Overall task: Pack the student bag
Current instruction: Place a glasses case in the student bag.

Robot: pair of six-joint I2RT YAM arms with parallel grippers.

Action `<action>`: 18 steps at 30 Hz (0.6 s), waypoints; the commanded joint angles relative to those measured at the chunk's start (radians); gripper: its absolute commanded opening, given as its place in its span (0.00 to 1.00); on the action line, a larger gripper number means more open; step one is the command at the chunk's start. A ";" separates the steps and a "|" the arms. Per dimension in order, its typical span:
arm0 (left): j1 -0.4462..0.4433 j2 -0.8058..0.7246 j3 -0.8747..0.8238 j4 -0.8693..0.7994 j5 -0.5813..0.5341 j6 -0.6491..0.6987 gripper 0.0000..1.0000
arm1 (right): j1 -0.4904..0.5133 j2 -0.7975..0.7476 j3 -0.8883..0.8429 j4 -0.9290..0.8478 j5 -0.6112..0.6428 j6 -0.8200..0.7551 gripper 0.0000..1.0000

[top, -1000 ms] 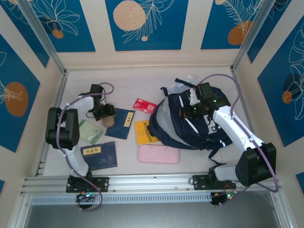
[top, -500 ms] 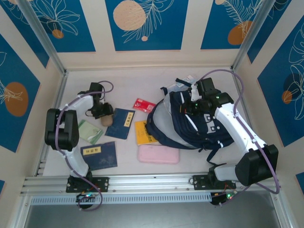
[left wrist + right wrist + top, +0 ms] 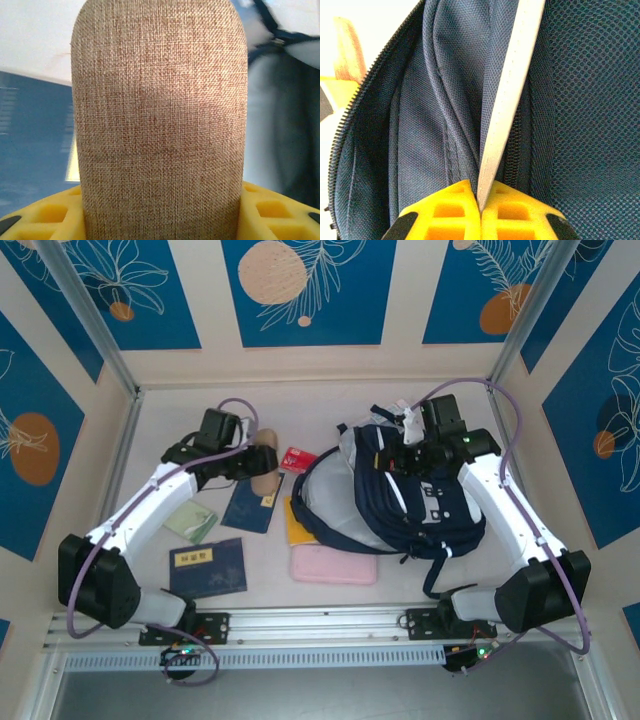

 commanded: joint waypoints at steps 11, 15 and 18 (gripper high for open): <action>-0.284 0.307 0.084 0.491 0.159 -0.348 0.28 | -0.106 -0.068 0.000 0.294 -0.385 0.262 0.00; -0.342 0.473 0.237 0.538 0.196 -0.397 0.30 | -0.124 -0.092 -0.025 0.356 -0.400 0.309 0.00; -0.395 0.605 0.360 0.604 0.250 -0.456 0.39 | -0.124 -0.094 -0.028 0.366 -0.414 0.312 0.00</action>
